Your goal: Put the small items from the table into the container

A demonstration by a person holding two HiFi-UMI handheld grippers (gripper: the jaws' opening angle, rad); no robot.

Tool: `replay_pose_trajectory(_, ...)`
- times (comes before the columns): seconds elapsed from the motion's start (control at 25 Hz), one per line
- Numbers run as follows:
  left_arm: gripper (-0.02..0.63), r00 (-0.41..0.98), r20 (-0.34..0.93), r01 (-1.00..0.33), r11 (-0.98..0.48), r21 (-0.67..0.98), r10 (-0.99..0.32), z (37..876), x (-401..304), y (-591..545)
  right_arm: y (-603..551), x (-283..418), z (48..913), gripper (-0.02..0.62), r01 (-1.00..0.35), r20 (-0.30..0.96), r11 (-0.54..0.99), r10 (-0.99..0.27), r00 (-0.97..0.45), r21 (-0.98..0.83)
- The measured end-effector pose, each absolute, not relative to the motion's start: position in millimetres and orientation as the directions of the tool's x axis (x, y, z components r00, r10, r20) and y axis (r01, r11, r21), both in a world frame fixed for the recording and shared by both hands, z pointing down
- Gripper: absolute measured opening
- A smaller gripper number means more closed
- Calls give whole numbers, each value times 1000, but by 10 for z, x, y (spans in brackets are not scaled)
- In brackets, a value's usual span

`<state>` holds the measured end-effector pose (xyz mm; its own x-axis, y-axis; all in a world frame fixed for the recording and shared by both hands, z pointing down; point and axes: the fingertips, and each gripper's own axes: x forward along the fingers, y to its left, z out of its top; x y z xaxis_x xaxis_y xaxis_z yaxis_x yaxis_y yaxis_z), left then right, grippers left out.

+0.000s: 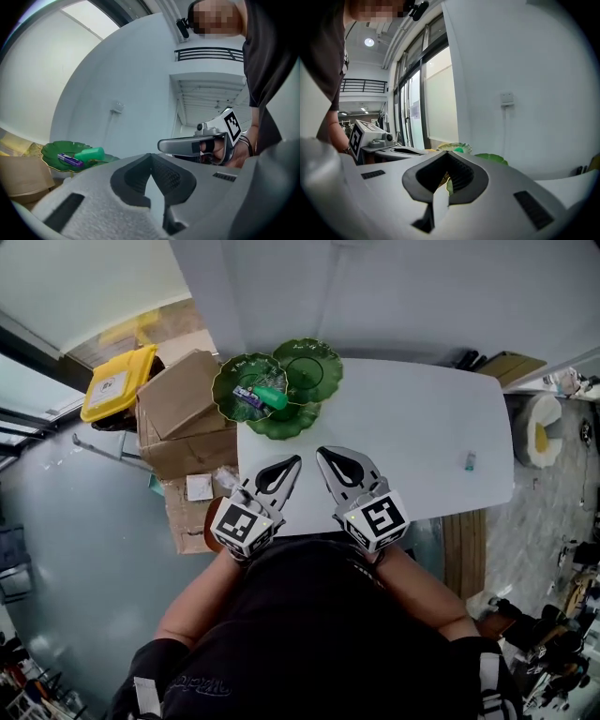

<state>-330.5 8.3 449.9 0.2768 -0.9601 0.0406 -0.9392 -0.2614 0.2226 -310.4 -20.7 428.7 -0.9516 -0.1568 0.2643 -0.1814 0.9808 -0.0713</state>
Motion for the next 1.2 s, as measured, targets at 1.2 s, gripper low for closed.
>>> replay_pose_trajectory(1.2, 7, 879, 99, -477, -862, 172, -467, 4419, 2528, -566, -421, 3202, 4453, 17, -831, 228, 546, -800, -555, -109)
